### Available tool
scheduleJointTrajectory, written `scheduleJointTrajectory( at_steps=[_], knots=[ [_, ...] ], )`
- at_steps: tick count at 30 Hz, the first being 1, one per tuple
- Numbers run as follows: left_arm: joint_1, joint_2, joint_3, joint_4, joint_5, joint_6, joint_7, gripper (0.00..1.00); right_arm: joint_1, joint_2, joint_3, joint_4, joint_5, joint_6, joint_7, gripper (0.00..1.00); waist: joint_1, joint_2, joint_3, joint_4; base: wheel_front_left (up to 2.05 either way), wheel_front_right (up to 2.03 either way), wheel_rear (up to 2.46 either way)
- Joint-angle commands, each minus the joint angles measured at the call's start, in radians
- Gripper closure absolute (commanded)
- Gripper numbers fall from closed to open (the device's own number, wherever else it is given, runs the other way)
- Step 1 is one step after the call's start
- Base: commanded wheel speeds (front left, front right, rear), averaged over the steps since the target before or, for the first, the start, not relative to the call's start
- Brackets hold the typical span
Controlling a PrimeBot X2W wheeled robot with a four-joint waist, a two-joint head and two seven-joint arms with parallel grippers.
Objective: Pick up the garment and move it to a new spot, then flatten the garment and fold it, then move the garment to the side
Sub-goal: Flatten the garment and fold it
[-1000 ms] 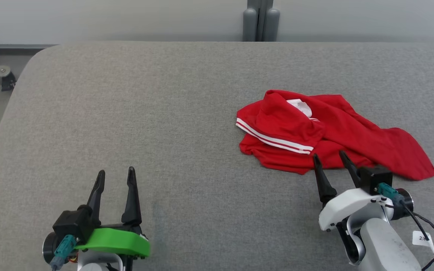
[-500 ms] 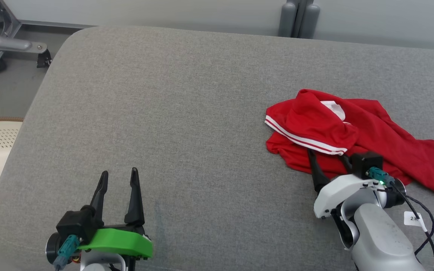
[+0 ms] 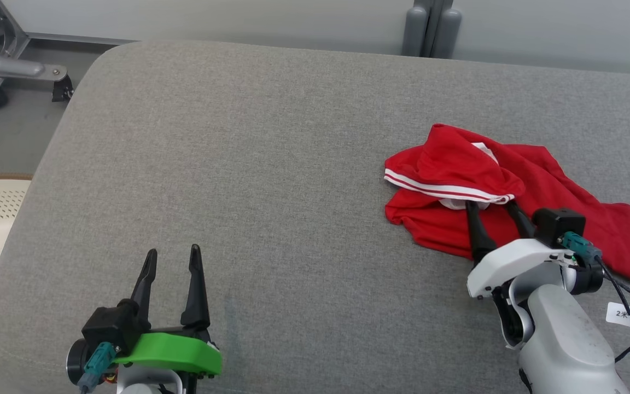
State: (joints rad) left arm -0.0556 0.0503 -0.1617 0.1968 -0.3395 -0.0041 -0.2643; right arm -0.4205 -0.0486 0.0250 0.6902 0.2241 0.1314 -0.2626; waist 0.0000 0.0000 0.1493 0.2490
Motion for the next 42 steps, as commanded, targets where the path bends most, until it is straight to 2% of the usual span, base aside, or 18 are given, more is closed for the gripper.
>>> scheduleJointTrajectory(
  at_steps=[1,7,8,9,10,11,12,13,20,24,28,37,38,39,42],
  knots=[
    [0.005,0.001,0.003,0.0,0.008,-0.002,0.0,0.0,0.005,-0.003,-0.005,-0.005,0.009,-0.002,-0.003,0.0,0.0,0.0,0.0,-0.001,0.0,0.0,0.0],
    [0.003,0.001,0.004,-0.003,0.008,-0.001,0.0,0.0,0.007,-0.003,-0.013,-0.02,0.042,-0.002,-0.003,0.0,0.0,0.0,0.005,-0.004,0.0,0.0,0.0],
    [0.001,0.001,0.004,-0.001,0.008,-0.002,0.0,0.0,0.003,-0.004,-0.016,-0.021,0.04,-0.002,-0.003,0.19,0.0,0.0,0.006,-0.004,0.0,0.0,0.0],
    [-0.001,0.001,0.004,0.001,0.008,-0.003,0.0,0.0,-0.004,-0.003,-0.019,-0.021,0.034,-0.002,-0.003,0.49,0.0,0.0,0.008,-0.004,0.0,0.0,0.0],
    [-0.005,0.001,0.003,0.001,0.008,-0.004,0.0,0.0,-0.013,-0.003,-0.019,-0.019,0.027,-0.002,-0.003,0.64,0.0,0.0,0.011,-0.003,0.0,0.0,0.0],
    [-0.007,0.001,0.002,0.001,0.006,-0.004,0.0,0.0,-0.022,-0.003,-0.013,-0.014,0.025,-0.002,-0.003,0.69,0.0,0.0,0.014,-0.003,0.0,0.0,0.0],
    [-0.01,0.001,0.001,0.001,0.005,-0.005,0.0,0.0,-0.033,-0.003,-0.007,-0.008,0.018,-0.002,-0.003,0.79,0.0,0.0,0.017,-0.002,0.0,0.0,0.0],
    [-0.015,0.001,-0.002,0.002,0.005,-0.005,0.0,0.0,-0.049,-0.003,-0.005,-0.001,0.006,-0.002,-0.003,1.0,0.0,0.0,0.021,0.0,0.0,0.0,0.0],
    [-0.033,0.001,-0.025,0.002,-0.01,0.001,0.0,0.0,-0.192,-0.004,-0.029,0.066,-0.119,-0.002,-0.003,1.0,0.0,0.0,0.051,0.036,0.0,0.0,0.0],
    [-0.045,0.001,-0.041,0.003,-0.018,0.003,0.0,0.0,-0.295,-0.028,-0.039,0.117,-0.184,-0.002,-0.003,1.0,0.0,0.0,0.066,0.07,0.0,0.0,0.0],
    [-0.054,0.001,-0.057,0.008,-0.028,0.003,0.0,0.0,-0.413,-0.059,-0.049,0.18,-0.236,-0.002,-0.003,1.0,0.0,0.0,0.08,0.106,0.0,0.0,0.0],
    [-0.072,0.001,-0.104,0.012,-0.059,0.005,0.0,0.0,-0.66,-0.175,-0.11,0.358,-0.375,-0.002,0.023,1.0,0.0,0.0,0.117,0.197,0.0,0.0,0.0],
    [-0.072,0.001,-0.108,0.011,-0.062,0.006,0.0,0.0,-0.674,-0.176,-0.106,0.381,-0.4,-0.002,0.04,0.59,0.0,0.0,0.122,0.203,0.0,0.0,0.0],
    [-0.073,0.001,-0.11,0.009,-0.065,0.007,0.0,0.0,-0.689,-0.178,-0.102,0.391,-0.414,-0.002,0.041,0.0,0.0,0.0,0.128,0.206,0.0,0.0,0.0],
    [-0.078,0.001,-0.111,-0.002,-0.073,0.016,0.0,0.0,-0.735,-0.179,-0.101,0.418,-0.45,-0.002,0.037,0.0,0.0,0.0,0.143,0.204,0.0,0.0,0.0]
  ],
)
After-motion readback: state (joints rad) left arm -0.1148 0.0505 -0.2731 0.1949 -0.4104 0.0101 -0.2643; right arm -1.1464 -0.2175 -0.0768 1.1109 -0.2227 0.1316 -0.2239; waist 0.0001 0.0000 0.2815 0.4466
